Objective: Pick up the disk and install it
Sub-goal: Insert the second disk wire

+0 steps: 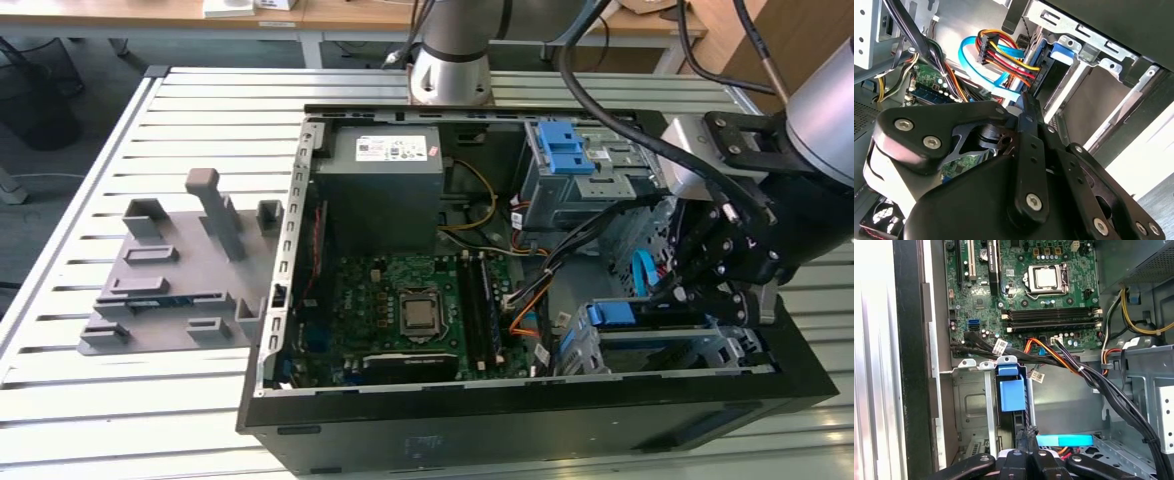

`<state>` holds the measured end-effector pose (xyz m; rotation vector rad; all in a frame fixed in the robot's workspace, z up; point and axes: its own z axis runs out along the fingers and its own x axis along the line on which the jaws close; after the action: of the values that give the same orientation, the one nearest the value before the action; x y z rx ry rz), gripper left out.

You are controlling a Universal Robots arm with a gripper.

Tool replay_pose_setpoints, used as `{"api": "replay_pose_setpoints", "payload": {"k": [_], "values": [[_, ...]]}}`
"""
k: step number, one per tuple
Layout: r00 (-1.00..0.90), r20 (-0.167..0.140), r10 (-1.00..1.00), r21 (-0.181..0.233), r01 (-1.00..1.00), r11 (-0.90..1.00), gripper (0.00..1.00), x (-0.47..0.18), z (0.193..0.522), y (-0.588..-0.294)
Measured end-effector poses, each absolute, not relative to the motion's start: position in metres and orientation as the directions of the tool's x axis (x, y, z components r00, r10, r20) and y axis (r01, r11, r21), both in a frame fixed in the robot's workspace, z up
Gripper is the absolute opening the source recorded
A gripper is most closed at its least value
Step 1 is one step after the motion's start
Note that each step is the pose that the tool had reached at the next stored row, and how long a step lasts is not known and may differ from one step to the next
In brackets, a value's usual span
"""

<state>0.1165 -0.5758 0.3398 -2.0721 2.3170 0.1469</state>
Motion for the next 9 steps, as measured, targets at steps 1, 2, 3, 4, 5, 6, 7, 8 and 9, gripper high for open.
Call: {"api": "replay_pose_setpoints", "payload": {"k": [1,2,3,4,5,6,7,8,9], "values": [[-0.113,-0.085,-0.99,0.05,-0.993,0.109,0.11,0.1165,0.3405,-0.5758],[-0.113,-0.085,-0.99,0.05,-0.993,0.109,0.11,0.1164,0.3412,-0.5758],[-0.113,-0.085,-0.99,0.05,-0.993,0.109,0.11,0.1165,0.3419,-0.5758],[-0.113,-0.085,-0.99,0.051,-0.993,0.109,0.11,0.1165,0.3426,-0.5758],[-0.113,-0.085,-0.99,0.051,-0.993,0.109,0.11,0.1165,0.3432,-0.5758],[-0.113,-0.085,-0.99,0.051,-0.993,0.109,0.11,0.1164,0.3437,-0.5758],[-0.113,-0.085,-0.99,0.051,-0.993,0.109,0.11,0.1165,0.3439,-0.5758],[-0.113,-0.085,-0.99,0.051,-0.993,0.109,0.11,0.1164,0.3439,-0.5758],[-0.113,-0.085,-0.99,0.051,-0.993,0.109,0.11,0.1165,0.344,-0.5757]]}}
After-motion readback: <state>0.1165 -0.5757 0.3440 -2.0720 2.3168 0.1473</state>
